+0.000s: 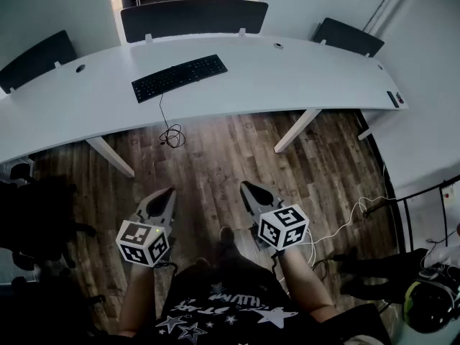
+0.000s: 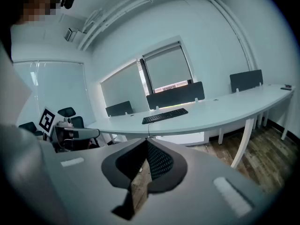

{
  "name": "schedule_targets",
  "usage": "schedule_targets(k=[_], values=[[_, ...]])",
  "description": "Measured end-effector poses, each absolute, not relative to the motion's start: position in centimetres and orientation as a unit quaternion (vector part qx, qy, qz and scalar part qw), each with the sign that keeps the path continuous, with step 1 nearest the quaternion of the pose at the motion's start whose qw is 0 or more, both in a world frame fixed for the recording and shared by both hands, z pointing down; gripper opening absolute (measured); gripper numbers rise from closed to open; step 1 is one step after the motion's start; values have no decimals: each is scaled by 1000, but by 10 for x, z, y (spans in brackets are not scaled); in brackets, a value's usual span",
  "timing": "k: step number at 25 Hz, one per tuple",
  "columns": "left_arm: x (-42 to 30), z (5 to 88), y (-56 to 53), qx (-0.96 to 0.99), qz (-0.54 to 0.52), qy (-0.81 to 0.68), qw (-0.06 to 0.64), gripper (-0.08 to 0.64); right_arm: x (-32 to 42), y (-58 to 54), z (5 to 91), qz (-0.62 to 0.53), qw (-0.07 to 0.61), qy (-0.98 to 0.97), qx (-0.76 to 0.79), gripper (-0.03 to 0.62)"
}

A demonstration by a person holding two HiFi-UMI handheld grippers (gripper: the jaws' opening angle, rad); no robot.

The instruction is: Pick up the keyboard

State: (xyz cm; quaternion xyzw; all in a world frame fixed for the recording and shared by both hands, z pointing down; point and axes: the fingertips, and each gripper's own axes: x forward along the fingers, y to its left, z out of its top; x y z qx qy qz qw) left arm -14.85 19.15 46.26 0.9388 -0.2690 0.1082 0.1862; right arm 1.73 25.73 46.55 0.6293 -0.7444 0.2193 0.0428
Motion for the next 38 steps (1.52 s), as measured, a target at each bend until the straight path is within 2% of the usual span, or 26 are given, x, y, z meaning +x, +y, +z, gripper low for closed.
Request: schedule_targets(k=[11, 17, 26, 38], values=[[-168, 464, 211, 935, 110, -277, 191, 9, 9, 279, 471, 231, 37, -736, 635, 3], [-179, 463, 215, 934, 106, -285, 188, 9, -1, 286, 461, 226, -8, -749, 622, 3], [-191, 475, 225, 932, 114, -291, 186, 9, 0, 293, 474, 229, -2, -733, 640, 3], [-170, 464, 141, 911, 103, -351, 189, 9, 34, 180, 470, 221, -13, -762, 608, 3]])
